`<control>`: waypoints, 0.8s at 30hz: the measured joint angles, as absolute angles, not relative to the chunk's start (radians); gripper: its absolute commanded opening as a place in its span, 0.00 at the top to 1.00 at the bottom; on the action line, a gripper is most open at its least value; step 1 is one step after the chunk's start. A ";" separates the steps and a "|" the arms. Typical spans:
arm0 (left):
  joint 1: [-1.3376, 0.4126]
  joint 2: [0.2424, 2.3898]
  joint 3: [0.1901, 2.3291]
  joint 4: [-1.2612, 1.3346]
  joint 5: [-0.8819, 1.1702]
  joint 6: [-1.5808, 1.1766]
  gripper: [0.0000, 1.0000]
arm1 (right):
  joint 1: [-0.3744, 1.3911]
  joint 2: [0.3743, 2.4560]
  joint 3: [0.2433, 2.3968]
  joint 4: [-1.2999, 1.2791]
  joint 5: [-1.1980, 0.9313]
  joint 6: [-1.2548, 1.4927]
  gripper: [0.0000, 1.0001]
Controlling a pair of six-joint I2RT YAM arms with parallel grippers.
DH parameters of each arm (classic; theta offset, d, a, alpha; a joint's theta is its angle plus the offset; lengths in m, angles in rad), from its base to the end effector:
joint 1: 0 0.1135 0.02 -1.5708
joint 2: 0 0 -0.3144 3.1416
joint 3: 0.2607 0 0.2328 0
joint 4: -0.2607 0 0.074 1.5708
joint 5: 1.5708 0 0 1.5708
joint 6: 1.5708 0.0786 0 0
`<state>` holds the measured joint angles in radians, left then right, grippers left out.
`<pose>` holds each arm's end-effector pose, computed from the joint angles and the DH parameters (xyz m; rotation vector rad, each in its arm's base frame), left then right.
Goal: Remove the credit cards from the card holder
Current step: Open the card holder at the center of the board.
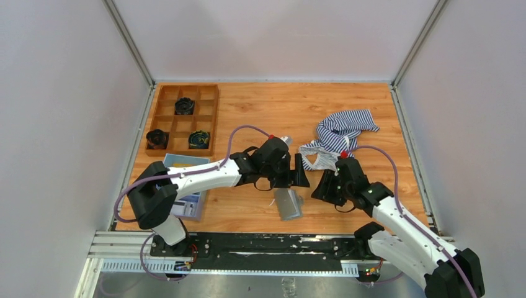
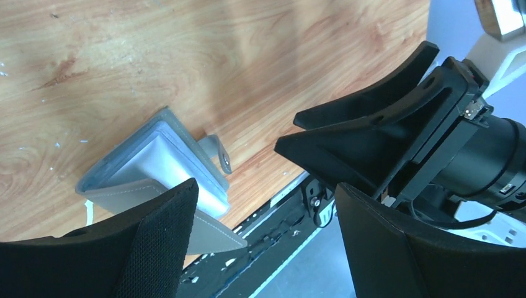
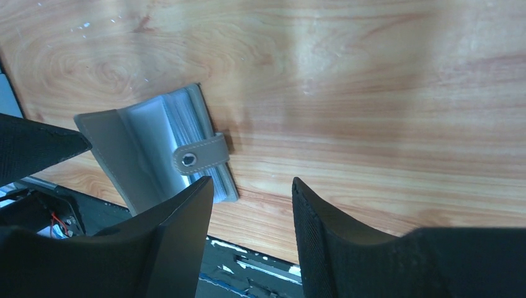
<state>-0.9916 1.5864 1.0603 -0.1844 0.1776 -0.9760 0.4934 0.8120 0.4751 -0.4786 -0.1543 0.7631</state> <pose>0.1878 -0.3125 0.2681 0.1256 2.5814 -1.1138 0.1174 0.0768 0.2135 0.2619 2.5039 0.7441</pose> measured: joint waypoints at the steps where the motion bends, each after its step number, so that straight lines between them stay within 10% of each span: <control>1: -0.992 1.598 1.060 -0.185 0.183 -0.976 0.15 | 0.490 0.803 0.466 -0.487 -0.155 0.764 0.46; 24: -0.992 1.443 0.979 -0.403 0.185 -0.884 0.14 | 0.488 0.952 0.502 -0.429 -0.357 0.672 0.42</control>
